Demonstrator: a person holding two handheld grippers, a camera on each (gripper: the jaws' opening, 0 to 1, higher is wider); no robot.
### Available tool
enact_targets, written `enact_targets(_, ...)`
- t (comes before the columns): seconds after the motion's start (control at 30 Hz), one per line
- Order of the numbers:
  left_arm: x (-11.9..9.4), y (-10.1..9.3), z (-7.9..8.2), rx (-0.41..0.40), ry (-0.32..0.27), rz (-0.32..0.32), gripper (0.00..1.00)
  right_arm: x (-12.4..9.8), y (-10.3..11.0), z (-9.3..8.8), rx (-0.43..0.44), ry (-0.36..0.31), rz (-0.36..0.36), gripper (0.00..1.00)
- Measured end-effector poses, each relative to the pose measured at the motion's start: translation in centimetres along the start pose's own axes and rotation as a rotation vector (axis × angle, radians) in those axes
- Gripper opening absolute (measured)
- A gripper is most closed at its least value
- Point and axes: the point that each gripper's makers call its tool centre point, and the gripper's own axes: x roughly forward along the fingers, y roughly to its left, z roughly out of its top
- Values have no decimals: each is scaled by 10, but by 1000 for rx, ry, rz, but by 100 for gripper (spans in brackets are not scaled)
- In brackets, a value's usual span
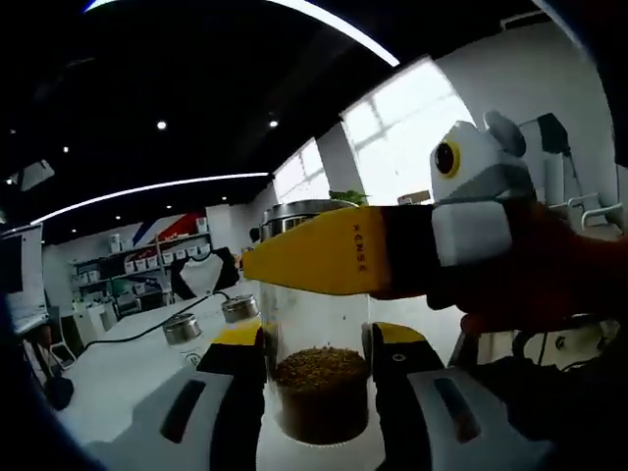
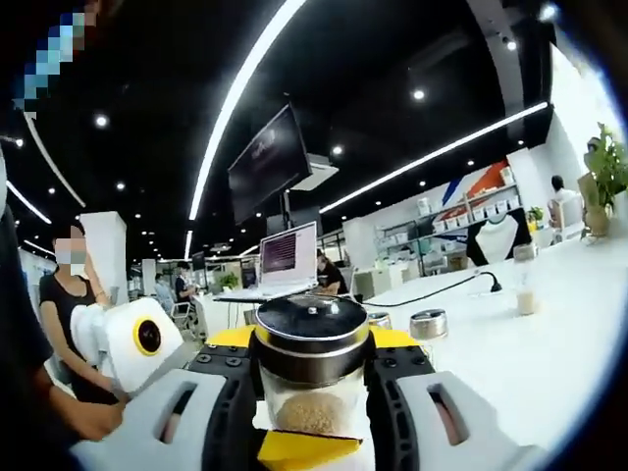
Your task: Rotate the seasoning bottle until the label or dispensing opening points toward the visible target arrow and the bottle remains upright within the marked orientation range
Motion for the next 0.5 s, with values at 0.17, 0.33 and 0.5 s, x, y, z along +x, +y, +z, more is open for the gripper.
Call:
enact_targets(0.17,2,-2,-3,-41,-4,-34,44,-2,1,-1,-66,17,-14,40)
enact_targets(0.33,-2,-7,-4,-103,-13,-145,44,-2,8,-5,-126,46,62,40)
enact_targets(0.5,-9,-12,4,-144,-92,-249,44,-6,25,0,-205,28,185,40)
